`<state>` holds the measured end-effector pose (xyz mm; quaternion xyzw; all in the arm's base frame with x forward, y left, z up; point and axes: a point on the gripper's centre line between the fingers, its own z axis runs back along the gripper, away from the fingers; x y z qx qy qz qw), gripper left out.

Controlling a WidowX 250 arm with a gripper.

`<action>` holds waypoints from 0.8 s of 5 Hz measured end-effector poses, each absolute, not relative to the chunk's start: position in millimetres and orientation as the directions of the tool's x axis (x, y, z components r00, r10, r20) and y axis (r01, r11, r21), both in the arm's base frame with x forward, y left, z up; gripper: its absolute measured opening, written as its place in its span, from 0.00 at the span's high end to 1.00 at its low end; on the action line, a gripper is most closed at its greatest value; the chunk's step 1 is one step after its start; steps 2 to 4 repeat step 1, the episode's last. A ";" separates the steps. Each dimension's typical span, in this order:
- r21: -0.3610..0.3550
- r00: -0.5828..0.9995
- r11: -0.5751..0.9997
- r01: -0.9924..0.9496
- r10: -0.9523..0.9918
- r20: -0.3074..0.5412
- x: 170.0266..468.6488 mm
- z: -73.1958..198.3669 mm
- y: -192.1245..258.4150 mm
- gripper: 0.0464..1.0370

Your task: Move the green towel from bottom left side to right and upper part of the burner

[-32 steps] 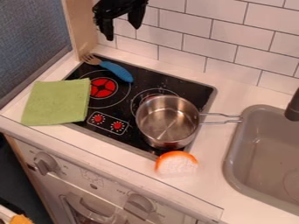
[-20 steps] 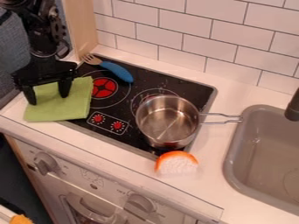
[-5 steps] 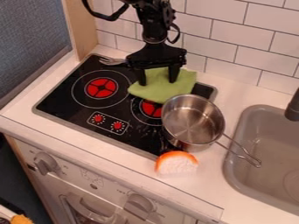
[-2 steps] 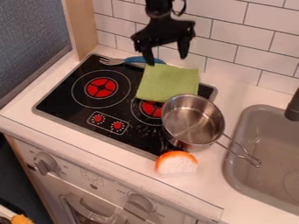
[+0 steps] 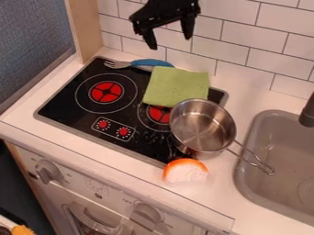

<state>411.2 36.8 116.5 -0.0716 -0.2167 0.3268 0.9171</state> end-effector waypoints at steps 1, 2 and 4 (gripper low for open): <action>-0.276 0.690 0.777 -0.565 0.629 0.358 412.3 120.2 37.1 0.04; -0.276 0.690 0.777 -0.565 0.629 0.358 412.3 120.2 37.1 0.04; -0.276 0.690 0.777 -0.565 0.629 0.358 412.3 120.2 37.1 0.04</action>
